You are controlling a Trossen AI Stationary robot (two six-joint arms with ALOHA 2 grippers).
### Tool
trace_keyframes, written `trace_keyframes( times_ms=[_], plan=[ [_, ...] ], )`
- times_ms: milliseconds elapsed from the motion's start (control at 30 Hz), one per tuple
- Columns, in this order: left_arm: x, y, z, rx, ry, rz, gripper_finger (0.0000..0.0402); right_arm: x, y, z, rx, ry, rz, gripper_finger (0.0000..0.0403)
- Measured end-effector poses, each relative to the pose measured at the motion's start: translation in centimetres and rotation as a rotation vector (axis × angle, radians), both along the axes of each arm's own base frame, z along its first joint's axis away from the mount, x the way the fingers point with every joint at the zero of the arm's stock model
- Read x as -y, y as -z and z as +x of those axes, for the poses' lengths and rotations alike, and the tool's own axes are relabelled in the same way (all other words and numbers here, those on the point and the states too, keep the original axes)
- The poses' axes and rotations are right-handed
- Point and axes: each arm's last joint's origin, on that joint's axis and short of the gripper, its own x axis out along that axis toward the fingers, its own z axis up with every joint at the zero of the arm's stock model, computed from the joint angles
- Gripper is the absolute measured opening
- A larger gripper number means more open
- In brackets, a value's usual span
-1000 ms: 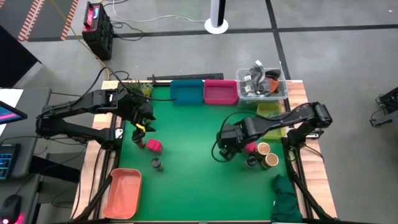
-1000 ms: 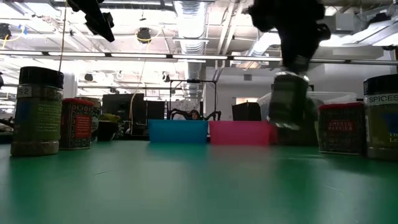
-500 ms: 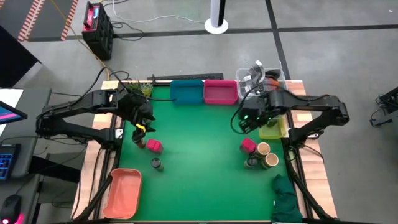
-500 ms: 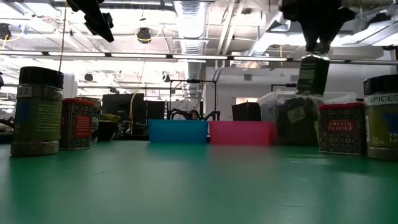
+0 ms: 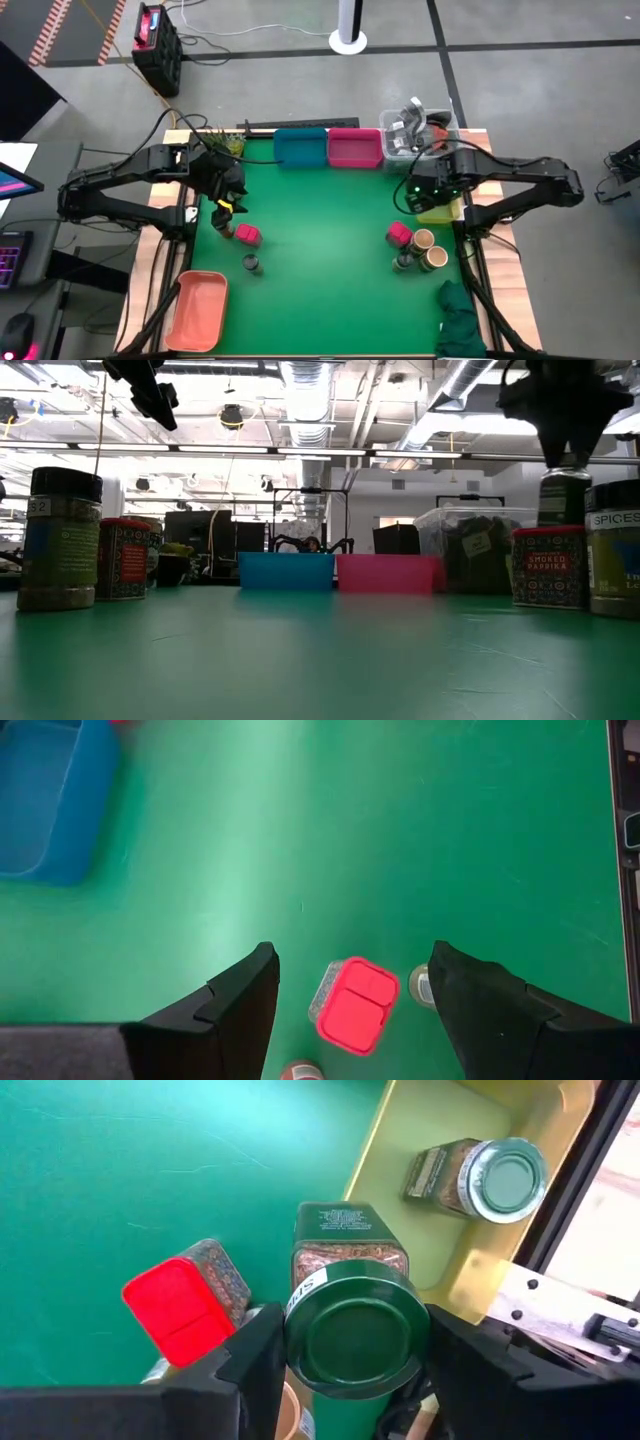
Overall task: Sort spices by type
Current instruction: Put the dark green spice bottle into the yellow bin
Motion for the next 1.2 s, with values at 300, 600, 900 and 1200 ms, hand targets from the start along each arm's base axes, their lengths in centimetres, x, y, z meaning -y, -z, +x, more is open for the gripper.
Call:
trace_keyframes(
  times_ms=[300,600,900,1200],
  plan=[
    [0.0,0.0,0.0,-0.003,0.000,-0.001,0.0244,0.5,0.9,-2.7,0.023,0.058,0.002,0.0227],
    [0.0,0.0,0.0,-0.002,0.000,0.000,0.0244,1.5,2.6,-3.7,-0.041,0.081,0.024,0.0228],
    [0.0,0.0,0.0,-0.002,0.002,0.001,0.0244,1.7,4.8,-4.0,-0.130,0.106,0.083,0.0241],
    [0.0,0.0,0.0,-0.001,0.007,0.005,0.0244,1.9,5.2,-3.8,-0.113,0.085,0.089,0.0249]
  ],
)
